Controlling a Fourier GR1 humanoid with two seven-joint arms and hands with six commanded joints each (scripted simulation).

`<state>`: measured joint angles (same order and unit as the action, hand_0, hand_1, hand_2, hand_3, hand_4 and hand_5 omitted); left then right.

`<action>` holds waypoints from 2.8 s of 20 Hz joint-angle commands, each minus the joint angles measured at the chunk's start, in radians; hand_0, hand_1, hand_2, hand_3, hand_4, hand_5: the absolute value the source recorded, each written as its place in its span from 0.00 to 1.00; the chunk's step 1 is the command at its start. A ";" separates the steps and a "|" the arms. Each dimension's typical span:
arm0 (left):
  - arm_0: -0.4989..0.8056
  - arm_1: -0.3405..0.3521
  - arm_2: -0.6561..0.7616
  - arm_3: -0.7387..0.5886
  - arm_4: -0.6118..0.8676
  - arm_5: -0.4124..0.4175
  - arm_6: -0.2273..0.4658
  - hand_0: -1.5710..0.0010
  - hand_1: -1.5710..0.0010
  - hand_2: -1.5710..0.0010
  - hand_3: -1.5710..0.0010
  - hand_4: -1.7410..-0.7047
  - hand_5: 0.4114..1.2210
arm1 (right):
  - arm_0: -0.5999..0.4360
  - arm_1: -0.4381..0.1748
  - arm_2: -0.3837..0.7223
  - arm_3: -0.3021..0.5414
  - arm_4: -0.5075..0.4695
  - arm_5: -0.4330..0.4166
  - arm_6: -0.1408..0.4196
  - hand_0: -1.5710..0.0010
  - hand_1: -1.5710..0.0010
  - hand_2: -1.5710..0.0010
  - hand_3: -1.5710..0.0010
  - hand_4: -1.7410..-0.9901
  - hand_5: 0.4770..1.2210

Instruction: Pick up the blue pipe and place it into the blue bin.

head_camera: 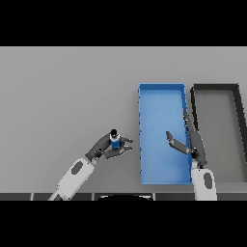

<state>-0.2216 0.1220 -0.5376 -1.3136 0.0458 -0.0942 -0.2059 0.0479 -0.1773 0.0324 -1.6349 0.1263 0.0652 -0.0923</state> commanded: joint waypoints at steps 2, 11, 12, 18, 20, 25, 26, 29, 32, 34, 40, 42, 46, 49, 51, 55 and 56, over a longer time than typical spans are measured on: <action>-0.007 -0.018 0.003 -0.028 -0.006 0.004 -0.005 0.05 0.04 0.04 0.04 0.26 0.97 | 0.014 0.008 0.007 0.001 -0.007 0.011 -0.013 1.00 1.00 1.00 1.00 0.69 0.21; -0.074 -0.049 0.009 -0.203 0.015 -0.040 0.105 0.01 0.01 0.01 0.01 0.27 1.00 | 0.008 -0.004 0.007 -0.013 0.024 -0.008 -0.006 1.00 1.00 1.00 1.00 0.76 0.22; -0.069 -0.048 0.006 -0.220 0.015 -0.047 0.114 0.01 0.00 0.00 0.00 0.26 1.00 | 0.008 -0.012 0.002 -0.004 0.027 -0.010 -0.013 1.00 1.00 1.00 1.00 0.77 0.22; -0.072 -0.060 0.020 -0.207 -0.012 -0.071 0.130 0.00 0.00 0.00 0.00 0.27 1.00 | 0.118 0.035 0.019 -0.081 0.082 -0.087 -0.048 1.00 1.00 1.00 1.00 0.80 0.22; -0.078 -0.065 0.029 -0.199 -0.021 -0.076 0.136 0.00 0.00 0.00 0.00 0.27 1.00 | 0.228 0.089 0.045 -0.170 0.143 -0.160 -0.042 1.00 1.00 1.00 1.00 0.77 0.22; -0.064 -0.080 0.030 -0.198 -0.038 -0.101 0.126 0.00 0.00 0.00 0.00 0.26 1.00 | 0.359 0.152 0.082 -0.324 0.151 -0.197 -0.063 1.00 1.00 0.97 1.00 0.73 0.23; -0.063 -0.086 0.029 -0.207 -0.043 -0.101 0.134 0.00 0.00 0.00 0.00 0.26 1.00 | 0.350 0.155 0.087 -0.351 0.080 -0.148 -0.061 1.00 0.99 0.96 1.00 0.72 0.22; -0.063 -0.090 0.042 -0.210 -0.042 -0.115 0.139 0.00 0.00 0.00 0.00 0.26 1.00 | 0.312 0.067 0.087 -0.459 -0.092 0.003 0.057 1.00 0.98 0.92 1.00 0.70 0.17; -0.072 -0.104 0.054 -0.209 -0.044 -0.126 0.152 0.00 0.00 0.00 0.00 0.26 1.00 | 0.203 -0.001 0.103 -0.475 -0.188 0.102 0.245 1.00 0.99 0.93 1.00 0.67 0.13; -0.058 -0.108 0.043 -0.228 -0.058 -0.130 0.157 0.00 0.00 0.00 0.00 0.26 1.00 | 0.129 -0.027 0.117 -0.486 -0.213 0.126 0.333 1.00 0.99 0.93 1.00 0.65 0.11; -0.084 -0.118 0.073 -0.200 -0.091 -0.137 0.158 0.00 0.00 0.00 0.00 0.26 1.00 | -0.101 -0.064 0.212 -0.478 -0.204 0.197 0.463 1.00 1.00 0.97 1.00 0.59 0.11; -0.069 -0.116 0.077 -0.193 -0.089 -0.157 0.145 0.00 0.00 0.00 0.00 0.26 1.00 | -0.184 -0.050 0.237 -0.463 -0.228 0.205 0.504 1.00 1.00 0.97 1.00 0.59 0.11; -0.065 -0.122 0.095 -0.190 -0.091 -0.177 0.137 0.00 0.00 0.00 0.00 0.27 1.00 | -0.312 -0.031 0.283 -0.453 -0.267 0.234 0.540 1.00 1.00 0.97 1.00 0.65 0.10; -0.057 -0.137 0.100 -0.197 -0.066 -0.216 0.152 0.00 0.00 0.00 0.00 0.26 1.00 | -0.398 -0.030 0.291 -0.416 -0.273 0.244 0.605 0.99 0.99 0.96 1.00 0.69 0.08; -0.061 -0.140 0.112 -0.200 -0.083 -0.207 0.165 0.00 0.00 0.00 0.00 0.26 1.00 | -0.447 -0.008 0.305 -0.376 -0.281 0.252 0.635 0.99 0.98 0.95 1.00 0.73 0.07; -0.055 -0.134 0.123 -0.204 -0.113 -0.220 0.172 0.00 0.00 0.00 0.00 0.27 1.00 | -0.517 0.009 0.302 -0.288 -0.272 0.280 0.635 0.96 0.93 0.89 0.97 0.72 0.03; -0.048 -0.139 0.119 -0.207 -0.122 -0.223 0.177 0.00 0.00 0.00 0.00 0.27 1.00 | -0.534 0.019 0.312 -0.272 -0.272 0.289 0.636 0.89 0.86 0.83 0.92 0.68 0.01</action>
<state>-0.2691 -0.0174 -0.4185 -1.5202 -0.0772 -0.3193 -0.0295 -0.4870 -0.1573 0.3449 -1.9072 -0.1453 0.3546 0.5455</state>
